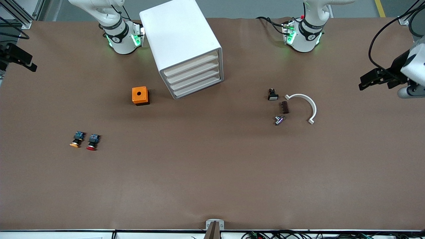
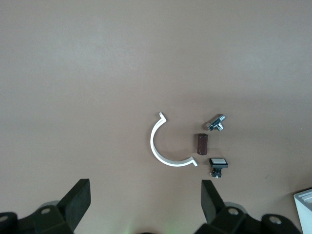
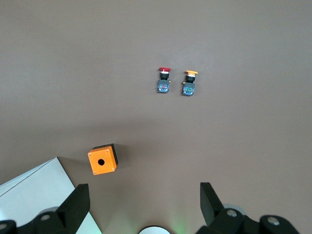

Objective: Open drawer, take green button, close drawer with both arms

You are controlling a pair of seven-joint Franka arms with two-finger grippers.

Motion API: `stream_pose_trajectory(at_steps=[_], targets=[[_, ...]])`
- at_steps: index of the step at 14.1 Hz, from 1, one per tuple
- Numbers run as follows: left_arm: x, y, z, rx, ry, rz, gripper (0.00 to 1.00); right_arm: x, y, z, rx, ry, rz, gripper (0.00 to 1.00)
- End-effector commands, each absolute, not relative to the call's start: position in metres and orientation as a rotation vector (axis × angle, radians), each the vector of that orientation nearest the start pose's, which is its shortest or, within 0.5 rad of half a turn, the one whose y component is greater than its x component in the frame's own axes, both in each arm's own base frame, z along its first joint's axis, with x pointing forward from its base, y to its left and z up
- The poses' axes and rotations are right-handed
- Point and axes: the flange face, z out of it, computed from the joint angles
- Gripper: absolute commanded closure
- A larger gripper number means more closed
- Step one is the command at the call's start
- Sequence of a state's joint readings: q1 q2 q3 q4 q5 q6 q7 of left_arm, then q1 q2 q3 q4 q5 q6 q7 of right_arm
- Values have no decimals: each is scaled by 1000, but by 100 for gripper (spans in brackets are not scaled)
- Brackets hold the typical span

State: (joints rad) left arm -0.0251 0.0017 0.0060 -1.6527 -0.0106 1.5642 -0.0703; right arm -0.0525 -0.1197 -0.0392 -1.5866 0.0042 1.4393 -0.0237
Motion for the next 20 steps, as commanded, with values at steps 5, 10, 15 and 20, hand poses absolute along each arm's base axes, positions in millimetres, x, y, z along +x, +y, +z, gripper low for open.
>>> stream_pose_trajectory(at_steps=[5,10,15,20], targets=[[594,-50,492,-3129,-266,342,0,503,-44,674,-3139,114,34,0],[611,-105,435,-3058,-533,370,0,502,-45,674,-3139,116,34,0],[614,-163,407,-2923,-852,380,0,502,-46,674,-3138,118,34,0],[623,-236,360,-2749,-1254,485,0,503,-45,675,-3139,116,27,0]])
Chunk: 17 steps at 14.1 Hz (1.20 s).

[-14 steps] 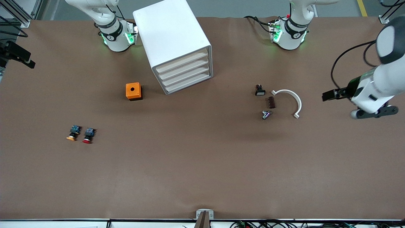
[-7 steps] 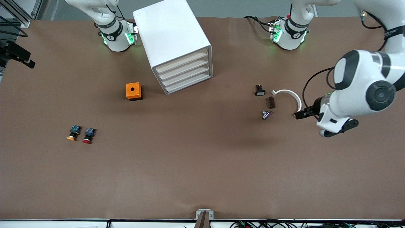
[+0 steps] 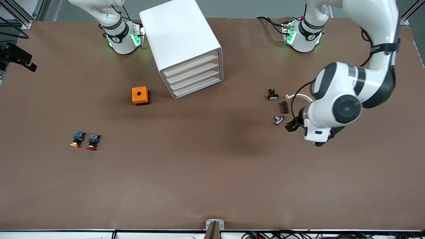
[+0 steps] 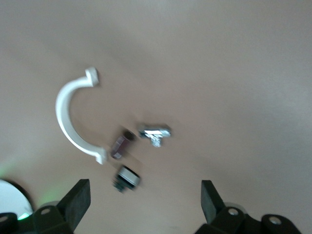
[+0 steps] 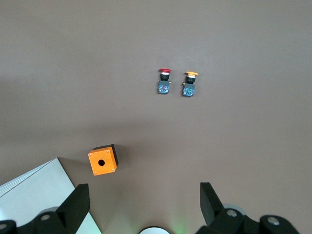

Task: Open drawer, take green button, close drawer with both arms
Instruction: 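Move the left gripper toward the white cabinet's drawer handle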

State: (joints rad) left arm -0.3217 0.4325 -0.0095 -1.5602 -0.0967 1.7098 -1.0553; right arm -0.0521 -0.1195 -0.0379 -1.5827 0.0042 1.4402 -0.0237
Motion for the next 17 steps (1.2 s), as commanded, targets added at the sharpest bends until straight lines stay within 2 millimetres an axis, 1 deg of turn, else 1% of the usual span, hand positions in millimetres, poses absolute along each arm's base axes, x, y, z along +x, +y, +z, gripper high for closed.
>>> stream_pose_trajectory(at_steps=[1,2,3,4,5,6,8,9,10,13,14,15,17], targets=[[625,-252,349,-2716,-1332,533,0,503,-45,675,-3139,116,27,0],[623,-262,344,-2685,-1386,557,0,503,-45,674,-3139,116,27,0],[616,-281,339,-2658,-1418,589,0,503,-45,674,-3139,116,27,0],[612,-289,324,-2609,-1471,643,0,503,-45,674,-3139,116,27,0],[609,-297,318,-2568,-1525,687,0,503,-46,674,-3139,118,29,0],[605,-305,318,-2546,-1554,716,0,503,-46,674,-3139,118,29,0],[592,-329,310,-2513,-1563,758,0,503,-46,674,-3139,118,29,0],[588,-335,303,-2452,-1619,798,0,503,-46,674,-3139,118,29,0],[580,-348,297,-2371,-1681,854,0,503,-47,674,-3139,121,29,0],[573,-365,272,-2141,-1850,1000,0,503,-47,673,-3139,121,29,0],[573,-371,268,-2098,-1880,1040,0,503,-48,673,-3138,123,29,0],[571,-374,258,-2035,-1909,1089,0,503,-48,673,-3138,126,31,0],[568,-380,234,-1829,-1997,1176,0,503,-51,672,-3137,135,34,0]])
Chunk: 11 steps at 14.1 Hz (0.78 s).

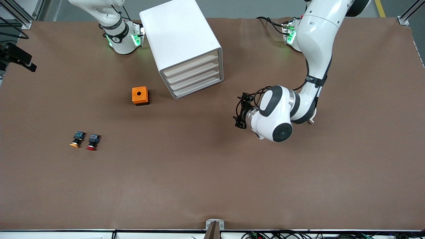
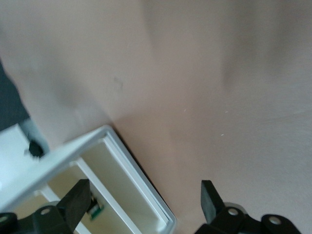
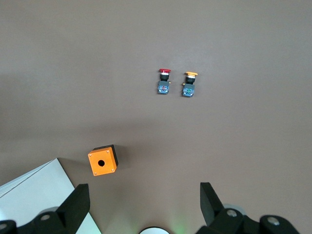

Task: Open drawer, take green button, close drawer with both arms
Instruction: 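Move the left gripper toward the white cabinet's drawer handle, then grasp the drawer handle with the left gripper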

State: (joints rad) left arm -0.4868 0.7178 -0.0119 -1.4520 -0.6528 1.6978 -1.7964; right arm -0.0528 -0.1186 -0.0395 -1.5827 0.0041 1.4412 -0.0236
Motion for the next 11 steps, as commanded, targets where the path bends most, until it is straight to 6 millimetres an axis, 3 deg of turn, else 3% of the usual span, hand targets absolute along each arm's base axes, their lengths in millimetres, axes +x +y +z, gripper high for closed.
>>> stream_pose_trajectory(at_steps=[1,6,11], targets=[[565,-381,223,-1735,-2027,1195,0,503,-52,672,-3139,138,32,0],[532,-405,182,-1492,-1937,1309,0,503,-52,674,-3139,136,20,0],[511,-425,172,-1314,-1876,1422,0,504,-48,673,-3140,124,22,0]])
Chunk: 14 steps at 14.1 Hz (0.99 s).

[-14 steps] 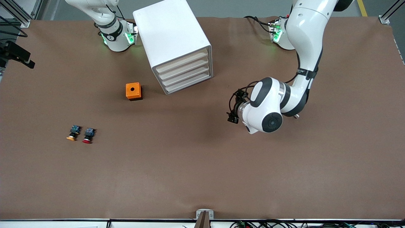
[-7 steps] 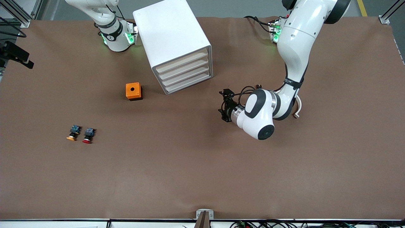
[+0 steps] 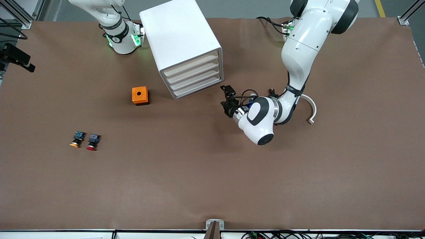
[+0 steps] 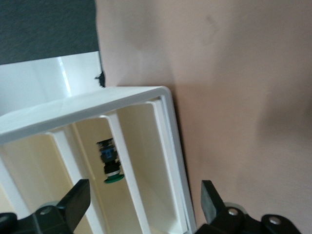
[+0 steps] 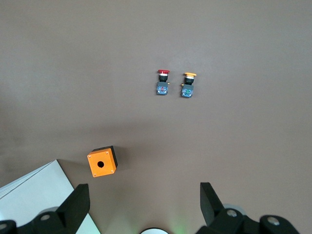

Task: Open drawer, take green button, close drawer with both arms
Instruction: 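Grasp the drawer handle with the left gripper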

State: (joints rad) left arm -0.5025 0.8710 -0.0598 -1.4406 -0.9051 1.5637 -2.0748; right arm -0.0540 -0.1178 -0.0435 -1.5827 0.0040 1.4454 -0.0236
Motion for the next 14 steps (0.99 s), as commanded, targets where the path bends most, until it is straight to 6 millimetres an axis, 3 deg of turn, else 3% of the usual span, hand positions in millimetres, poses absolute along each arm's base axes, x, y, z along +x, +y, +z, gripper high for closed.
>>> stream_pose_trajectory(at_steps=[1,2,4,6,10,14], targets=[[508,-429,168,1735,2492,-1916,0,504,-49,673,-3140,126,22,0],[505,-432,165,1719,2499,-1941,15,503,-48,673,-3140,124,24,0],[502,-435,161,1687,2502,-1976,34,504,-49,673,-3140,126,22,0],[494,-442,153,1663,2496,-2022,44,503,-49,674,-3140,126,22,0],[472,-458,140,1681,2478,-2101,46,503,-48,673,-3140,126,29,0],[435,-480,134,1794,2454,-2196,46,503,-49,673,-3140,128,24,0]])
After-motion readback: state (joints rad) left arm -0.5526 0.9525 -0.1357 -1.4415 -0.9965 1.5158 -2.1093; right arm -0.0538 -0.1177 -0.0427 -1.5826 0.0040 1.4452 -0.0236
